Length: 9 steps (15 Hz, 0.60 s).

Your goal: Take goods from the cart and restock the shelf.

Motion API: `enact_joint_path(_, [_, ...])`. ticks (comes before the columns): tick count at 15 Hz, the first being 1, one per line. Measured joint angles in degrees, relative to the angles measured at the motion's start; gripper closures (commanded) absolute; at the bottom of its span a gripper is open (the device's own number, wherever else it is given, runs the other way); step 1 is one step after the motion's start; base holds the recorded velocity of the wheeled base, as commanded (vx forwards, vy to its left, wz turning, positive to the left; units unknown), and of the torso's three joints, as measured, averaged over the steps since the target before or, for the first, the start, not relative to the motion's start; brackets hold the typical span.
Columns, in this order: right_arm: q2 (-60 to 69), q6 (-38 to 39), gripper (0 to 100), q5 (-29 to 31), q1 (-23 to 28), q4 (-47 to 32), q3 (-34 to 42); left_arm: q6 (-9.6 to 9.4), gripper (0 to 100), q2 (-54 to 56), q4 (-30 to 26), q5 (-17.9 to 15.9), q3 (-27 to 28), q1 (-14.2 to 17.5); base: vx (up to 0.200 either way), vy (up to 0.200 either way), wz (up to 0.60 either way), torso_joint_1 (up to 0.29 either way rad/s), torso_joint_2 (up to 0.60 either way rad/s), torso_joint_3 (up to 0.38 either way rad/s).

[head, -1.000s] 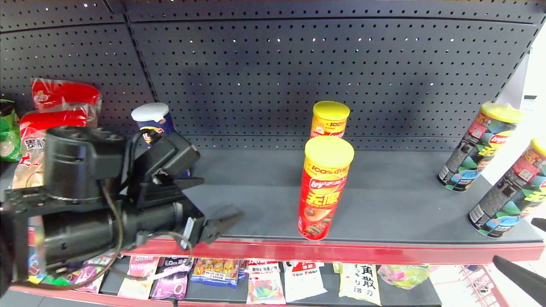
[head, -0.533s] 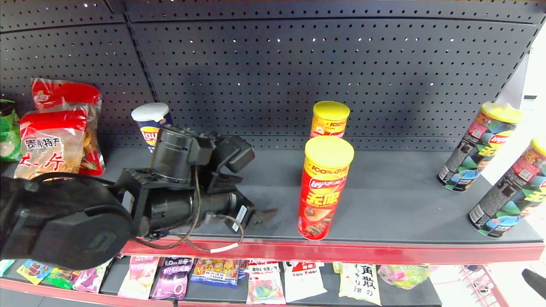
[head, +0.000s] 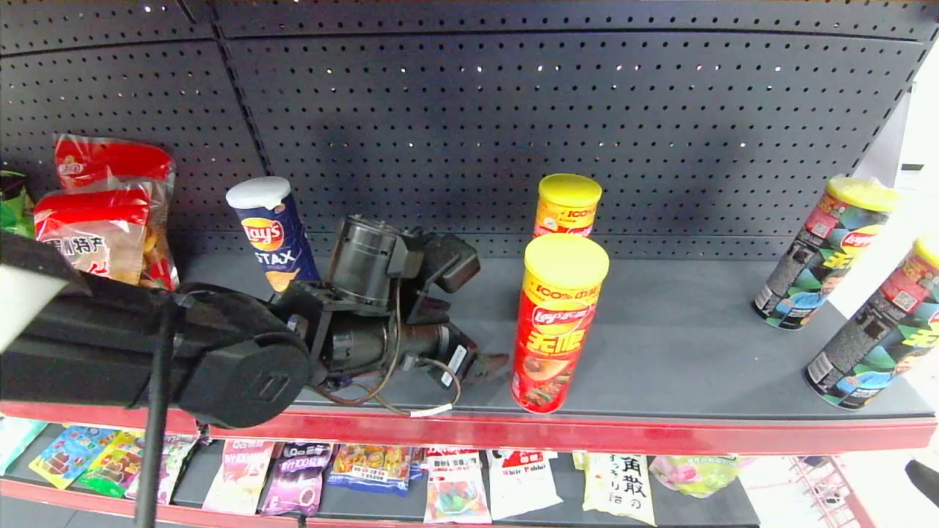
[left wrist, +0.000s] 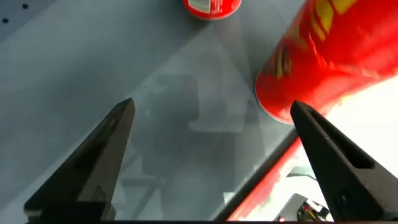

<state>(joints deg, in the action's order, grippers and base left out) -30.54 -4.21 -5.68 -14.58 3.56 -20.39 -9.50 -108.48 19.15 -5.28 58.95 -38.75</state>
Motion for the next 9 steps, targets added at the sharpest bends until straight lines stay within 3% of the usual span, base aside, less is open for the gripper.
enact_joint_path(9, [-0.07,0.44,0,0.0,0.0,0.0,0.0,0.02,0,-3.25,-0.18,-0.07,3.64,-0.52,0.0,0.0,0.0,0.0,0.0,0.0])
